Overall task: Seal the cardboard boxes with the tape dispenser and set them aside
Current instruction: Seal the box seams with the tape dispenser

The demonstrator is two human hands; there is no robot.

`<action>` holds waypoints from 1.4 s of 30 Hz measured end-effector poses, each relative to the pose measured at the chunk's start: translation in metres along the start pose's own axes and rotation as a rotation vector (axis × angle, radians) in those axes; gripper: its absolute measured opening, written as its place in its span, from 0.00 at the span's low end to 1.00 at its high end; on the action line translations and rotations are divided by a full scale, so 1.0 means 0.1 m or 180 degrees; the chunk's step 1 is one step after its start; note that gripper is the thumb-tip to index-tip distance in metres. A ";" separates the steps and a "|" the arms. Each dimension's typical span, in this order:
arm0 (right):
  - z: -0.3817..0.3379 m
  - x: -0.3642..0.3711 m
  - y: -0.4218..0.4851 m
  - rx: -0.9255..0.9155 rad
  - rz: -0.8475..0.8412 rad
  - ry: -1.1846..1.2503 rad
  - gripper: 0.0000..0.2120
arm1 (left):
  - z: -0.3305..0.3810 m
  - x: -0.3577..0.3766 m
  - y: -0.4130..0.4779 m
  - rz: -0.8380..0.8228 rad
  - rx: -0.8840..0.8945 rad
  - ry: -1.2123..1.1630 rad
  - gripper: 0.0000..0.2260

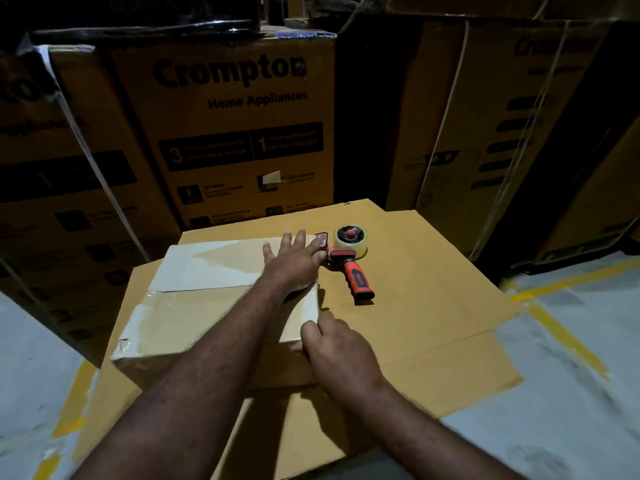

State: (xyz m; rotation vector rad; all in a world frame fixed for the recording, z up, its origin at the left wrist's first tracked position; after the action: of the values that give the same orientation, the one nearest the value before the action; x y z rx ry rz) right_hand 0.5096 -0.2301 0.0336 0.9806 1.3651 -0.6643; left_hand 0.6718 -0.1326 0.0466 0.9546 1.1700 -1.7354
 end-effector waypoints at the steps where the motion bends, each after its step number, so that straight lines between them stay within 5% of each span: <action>1: 0.02 0.03 0.00 -0.0090 0.0086 -0.0059 0.18 | 0.02 0.01 -0.04 -0.0004 -0.0015 0.0007 0.24; 7: 0.15 0.09 -0.14 -0.0420 0.0052 0.0529 0.14 | 0.21 0.20 -0.45 -0.0287 -0.0264 0.0399 0.42; 13: -0.17 -0.07 -0.48 -0.1228 -0.0183 0.1237 0.12 | 0.08 0.32 -1.15 -0.0519 0.0095 0.0320 0.42; 18: 0.20 -0.33 -0.24 -0.0139 0.0650 0.2058 0.13 | -0.23 0.51 -2.00 -0.0162 0.0313 0.0243 0.36; 21: 0.42 -0.19 0.08 0.0331 -0.0627 0.2023 0.35 | -0.28 0.67 -2.37 0.0843 -0.0990 0.0192 0.35; 23: 0.46 -0.08 0.19 0.0131 -0.1295 0.2181 0.46 | -0.31 0.87 -2.55 0.1042 -0.1923 -0.0646 0.43; 26: 0.39 0.03 0.18 -0.0205 -0.1690 0.2998 0.49 | -0.34 1.11 -2.68 0.1354 -0.2036 -0.1878 0.52; 29: 0.34 0.03 0.11 0.0057 -0.1332 0.3466 0.45 | -0.31 1.06 -2.74 0.1870 -0.1778 -0.2337 0.49; 35: 0.44 -0.54 -0.05 0.0429 -0.0578 0.3529 0.35 | 0.04 0.64 -2.96 0.2515 -0.1460 -0.1733 0.33; 42: 1.06 -1.75 -0.60 0.0576 0.0529 0.3119 0.32 | 0.94 -0.18 -2.98 0.3230 -0.0285 -0.1465 0.23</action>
State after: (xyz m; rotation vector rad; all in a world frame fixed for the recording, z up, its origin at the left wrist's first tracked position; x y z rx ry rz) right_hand 0.4867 -0.3767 0.1871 1.6601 2.0450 -0.1494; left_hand 0.3928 -0.1479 0.1875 0.8100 0.3252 -0.9677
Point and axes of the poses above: each hand's wrist, its own y-axis towards the middle knuckle, its own x-axis out of the palm, z = x × y, the point moved 3 cm from there along y, towards the middle knuckle, and after that the axes turned 15 degrees about -z, right-handed, at the moved point
